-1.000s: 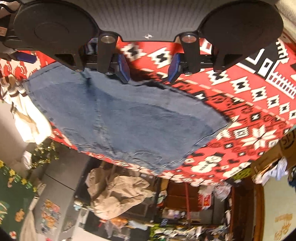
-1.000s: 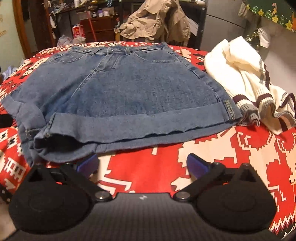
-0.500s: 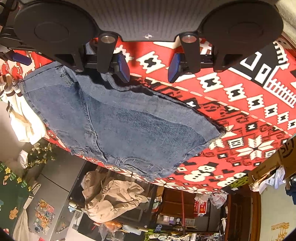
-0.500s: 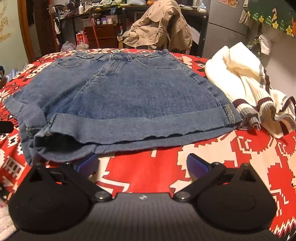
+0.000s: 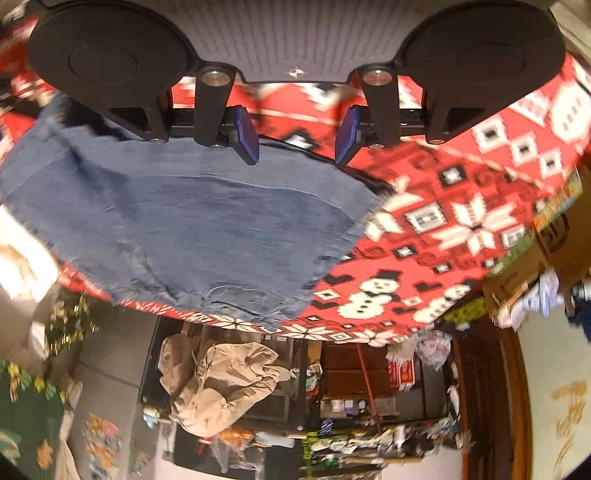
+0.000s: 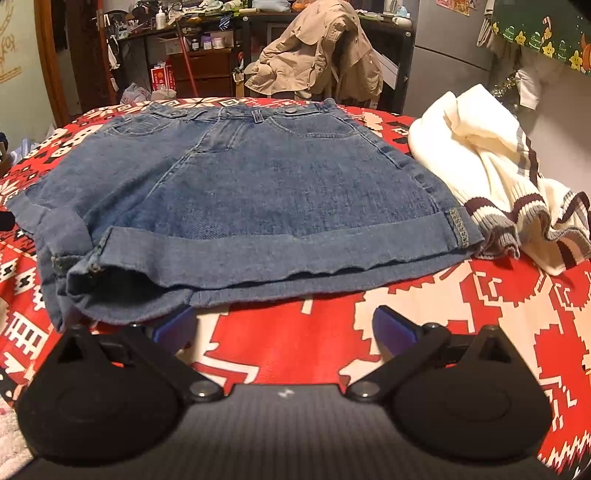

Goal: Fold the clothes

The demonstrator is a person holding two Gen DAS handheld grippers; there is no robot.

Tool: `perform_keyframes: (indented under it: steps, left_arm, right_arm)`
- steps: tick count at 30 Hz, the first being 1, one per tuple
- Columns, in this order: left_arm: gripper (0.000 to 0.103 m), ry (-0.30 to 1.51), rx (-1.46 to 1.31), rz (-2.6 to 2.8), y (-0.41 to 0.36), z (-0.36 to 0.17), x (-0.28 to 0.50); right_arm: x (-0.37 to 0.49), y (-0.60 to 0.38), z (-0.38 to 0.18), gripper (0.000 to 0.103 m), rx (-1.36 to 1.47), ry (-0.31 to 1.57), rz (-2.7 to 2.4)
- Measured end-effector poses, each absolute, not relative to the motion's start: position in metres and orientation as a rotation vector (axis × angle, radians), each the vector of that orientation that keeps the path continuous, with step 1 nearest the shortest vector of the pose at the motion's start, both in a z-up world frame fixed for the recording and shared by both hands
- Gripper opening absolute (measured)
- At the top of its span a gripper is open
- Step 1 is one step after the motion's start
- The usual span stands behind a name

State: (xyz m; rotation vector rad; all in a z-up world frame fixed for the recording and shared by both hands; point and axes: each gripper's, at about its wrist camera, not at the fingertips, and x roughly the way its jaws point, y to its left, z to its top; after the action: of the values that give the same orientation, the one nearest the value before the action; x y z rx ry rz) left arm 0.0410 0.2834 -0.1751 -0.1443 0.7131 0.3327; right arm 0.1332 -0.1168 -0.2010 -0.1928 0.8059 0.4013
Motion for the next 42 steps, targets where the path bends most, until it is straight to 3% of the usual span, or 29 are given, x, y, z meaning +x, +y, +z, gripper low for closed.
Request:
perform_keyframes:
  steps: [3, 10, 12, 14, 21, 23, 24, 26, 28, 30, 32, 42]
  left_arm:
    - [0.051, 0.706, -0.065, 0.363, 0.298, -0.177, 0.046]
    - [0.046, 0.703, -0.233, 0.409, 0.351, -0.177, 0.053]
    - [0.037, 0.711, -0.239, 0.401, 0.353, -0.178, 0.056]
    - [0.017, 0.727, -0.246, 0.379, 0.352, -0.18, 0.06]
    - [0.013, 0.762, -0.187, 0.377, 0.345, -0.184, 0.07]
    - [0.021, 0.774, -0.195, 0.403, 0.346, -0.183, 0.073]
    - [0.043, 0.779, -0.2, 0.423, 0.348, -0.183, 0.075]
    - [0.065, 0.793, -0.205, 0.45, 0.351, -0.184, 0.078]
    - [0.057, 0.803, -0.22, 0.45, 0.354, -0.187, 0.079]
    - [0.023, 0.793, -0.251, 0.4, 0.354, -0.185, 0.079]
    - [0.016, 0.802, -0.212, 0.392, 0.345, -0.183, 0.083]
    - [0.015, 0.741, 0.008, 0.464, 0.331, -0.156, 0.08]
  right_arm:
    - [0.133, -0.117, -0.201, 0.102, -0.193, 0.806, 0.401]
    - [0.133, -0.117, -0.201, 0.102, -0.193, 0.805, 0.401]
    - [0.133, -0.117, -0.201, 0.102, -0.193, 0.805, 0.401]
    - [0.133, -0.117, -0.201, 0.102, -0.193, 0.805, 0.401]
    - [0.133, -0.117, -0.201, 0.102, -0.193, 0.805, 0.401]
    - [0.133, -0.117, -0.201, 0.102, -0.193, 0.805, 0.401]
    - [0.133, -0.117, -0.201, 0.102, -0.193, 0.805, 0.401]
    - [0.133, -0.117, -0.201, 0.102, -0.193, 0.805, 0.401]
    - [0.133, -0.117, -0.201, 0.102, -0.193, 0.805, 0.402]
    - [0.134, -0.117, -0.201, 0.102, -0.193, 0.805, 0.402]
    - [0.133, -0.117, -0.201, 0.102, -0.194, 0.804, 0.402]
    - [0.135, -0.118, -0.202, 0.102, -0.193, 0.805, 0.402]
